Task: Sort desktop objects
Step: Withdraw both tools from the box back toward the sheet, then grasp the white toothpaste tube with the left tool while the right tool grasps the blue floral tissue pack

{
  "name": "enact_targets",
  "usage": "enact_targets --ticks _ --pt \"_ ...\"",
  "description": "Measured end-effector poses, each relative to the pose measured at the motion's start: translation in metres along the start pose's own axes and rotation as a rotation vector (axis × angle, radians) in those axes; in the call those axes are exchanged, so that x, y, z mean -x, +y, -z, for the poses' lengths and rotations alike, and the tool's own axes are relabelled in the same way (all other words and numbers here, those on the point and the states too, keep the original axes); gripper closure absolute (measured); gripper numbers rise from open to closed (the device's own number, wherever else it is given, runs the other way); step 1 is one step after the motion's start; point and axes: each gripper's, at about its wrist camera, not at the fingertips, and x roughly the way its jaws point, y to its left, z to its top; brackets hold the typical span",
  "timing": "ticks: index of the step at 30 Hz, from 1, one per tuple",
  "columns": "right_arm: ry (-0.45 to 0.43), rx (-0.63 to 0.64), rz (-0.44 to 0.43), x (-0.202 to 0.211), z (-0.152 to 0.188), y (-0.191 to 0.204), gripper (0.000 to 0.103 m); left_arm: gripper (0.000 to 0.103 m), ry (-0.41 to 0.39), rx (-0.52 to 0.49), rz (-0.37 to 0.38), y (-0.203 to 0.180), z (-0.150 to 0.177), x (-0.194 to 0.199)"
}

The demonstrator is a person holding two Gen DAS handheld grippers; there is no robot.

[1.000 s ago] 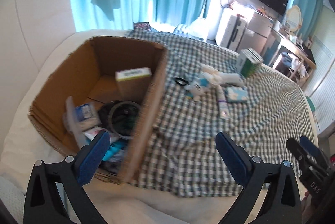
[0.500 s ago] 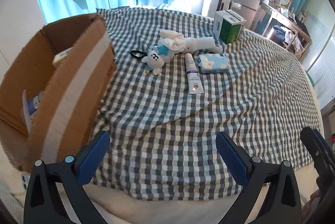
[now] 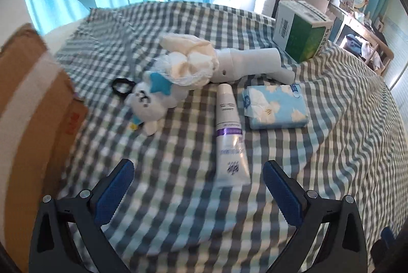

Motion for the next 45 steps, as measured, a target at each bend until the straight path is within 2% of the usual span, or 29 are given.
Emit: enact_targets --ticks 3,4,6,7,8,10,11,14,16,19,21,26,31,35,38,39,41,43,45 --pt "0.025 -0.011 0.006 -0.013 -0.001 -0.004 0.016 0.001 -0.019 -0.006 -0.006 -0.007 -0.007 -0.017" --pt "0.041 -0.009 0.012 -0.018 -0.002 -0.004 0.016 0.006 -0.023 -0.021 -0.034 -0.011 -0.009 -0.025" --pt "0.068 -0.002 0.031 -0.025 0.0 -0.003 0.016 0.021 0.006 -0.05 -0.067 -0.014 -0.012 -0.042" --pt "0.074 0.004 0.033 -0.027 0.001 -0.002 0.016 0.039 0.013 -0.054 -0.057 -0.013 -0.013 -0.047" --pt "0.076 0.01 0.036 -0.028 0.002 -0.001 0.016 0.076 -0.028 -0.062 -0.031 -0.011 -0.013 -0.045" --pt "0.074 0.025 0.038 -0.028 0.002 0.002 0.016 0.077 -0.058 -0.117 -0.063 -0.014 -0.013 -0.04" --pt "0.071 0.029 0.037 -0.027 0.002 0.004 0.016 0.077 -0.038 -0.114 -0.035 -0.012 -0.013 -0.04" --pt "0.053 0.049 -0.009 -0.027 -0.005 0.013 0.016 0.077 -0.019 -0.072 -0.016 0.001 -0.009 -0.033" --pt "0.041 0.078 -0.08 -0.03 -0.016 0.026 0.016 0.077 -0.019 -0.042 -0.01 0.012 -0.003 -0.026" --pt "-0.017 0.159 -0.128 -0.036 -0.037 0.053 0.016 0.077 -0.016 -0.011 0.0 0.029 0.007 -0.015" --pt "-0.032 0.206 -0.145 -0.049 -0.049 0.071 0.009 0.077 -0.005 -0.014 -0.004 0.034 0.011 -0.011" --pt "0.042 0.299 -0.195 -0.103 -0.063 0.119 0.007 0.077 -0.017 0.012 -0.004 0.049 0.012 -0.004" --pt "0.055 0.308 -0.08 -0.139 -0.062 0.137 0.004 0.076 -0.002 0.078 0.005 0.069 0.014 -0.023" --pt "0.075 0.343 -0.001 -0.163 -0.065 0.147 0.004 0.076 -0.019 0.058 0.002 0.068 0.016 -0.026" --pt "0.093 0.388 0.041 -0.179 -0.068 0.157 0.004 0.076 -0.027 0.081 0.026 0.072 0.016 -0.025" --pt "0.116 0.403 0.061 -0.183 -0.069 0.161 0.01 0.076 -0.029 0.085 0.034 0.073 0.016 -0.025" --pt "0.11 0.407 0.051 -0.177 -0.072 0.163 0.031 0.076 -0.029 0.086 0.049 0.075 0.016 -0.022" --pt "0.109 0.365 -0.009 -0.162 -0.071 0.16 0.031 0.076 -0.023 0.094 0.062 0.077 0.014 -0.017" --pt "0.098 0.35 -0.02 -0.144 -0.066 0.157 0.031 0.077 -0.021 0.107 0.081 0.077 0.009 -0.01"
